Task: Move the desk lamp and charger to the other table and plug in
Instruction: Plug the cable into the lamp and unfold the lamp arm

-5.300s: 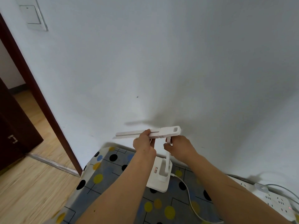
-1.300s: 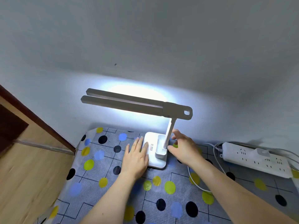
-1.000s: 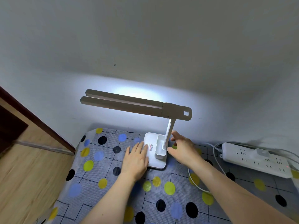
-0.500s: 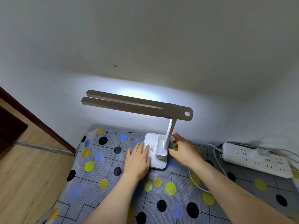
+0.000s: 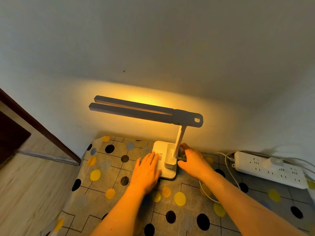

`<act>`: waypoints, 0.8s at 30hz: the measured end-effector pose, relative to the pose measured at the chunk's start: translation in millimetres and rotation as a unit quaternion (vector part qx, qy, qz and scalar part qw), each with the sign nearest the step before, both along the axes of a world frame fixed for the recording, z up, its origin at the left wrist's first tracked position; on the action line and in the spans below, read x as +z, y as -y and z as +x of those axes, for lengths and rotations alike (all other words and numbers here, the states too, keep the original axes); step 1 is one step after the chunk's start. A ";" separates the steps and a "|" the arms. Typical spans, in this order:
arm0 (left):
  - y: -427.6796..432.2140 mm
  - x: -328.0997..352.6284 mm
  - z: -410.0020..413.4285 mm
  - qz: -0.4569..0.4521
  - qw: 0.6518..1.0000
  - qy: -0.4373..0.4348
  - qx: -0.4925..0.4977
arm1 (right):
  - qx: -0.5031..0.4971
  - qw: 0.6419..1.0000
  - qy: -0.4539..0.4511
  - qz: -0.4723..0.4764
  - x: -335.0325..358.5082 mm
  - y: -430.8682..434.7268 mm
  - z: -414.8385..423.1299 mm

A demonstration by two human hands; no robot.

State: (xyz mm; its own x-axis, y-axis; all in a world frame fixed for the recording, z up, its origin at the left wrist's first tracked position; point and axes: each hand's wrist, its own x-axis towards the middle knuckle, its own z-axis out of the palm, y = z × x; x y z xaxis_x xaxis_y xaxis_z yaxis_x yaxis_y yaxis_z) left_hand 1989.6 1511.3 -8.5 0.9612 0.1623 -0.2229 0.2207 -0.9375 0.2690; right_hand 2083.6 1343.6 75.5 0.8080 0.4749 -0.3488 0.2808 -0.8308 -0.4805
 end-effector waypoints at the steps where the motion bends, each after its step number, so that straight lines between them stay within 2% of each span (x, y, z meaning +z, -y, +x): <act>1: 0.0 0.4 -0.2 0.001 1.000 0.002 -0.001 | -0.001 1.000 0.000 0.000 0.1 0.0 -0.2; 10: -2.3 -3.5 0.1 0.018 1.000 0.006 -0.006 | -0.005 1.000 -0.005 -0.011 1.0 4.6 -2.3; 16: -2.4 -6.2 3.4 0.042 0.998 -0.056 -0.007 | -0.007 1.000 -0.009 -0.018 1.9 8.2 -3.2; 24: 4.2 -3.3 -6.3 0.048 0.999 -0.003 0.009 | -0.010 1.000 0.000 -0.018 6.8 10.4 -5.0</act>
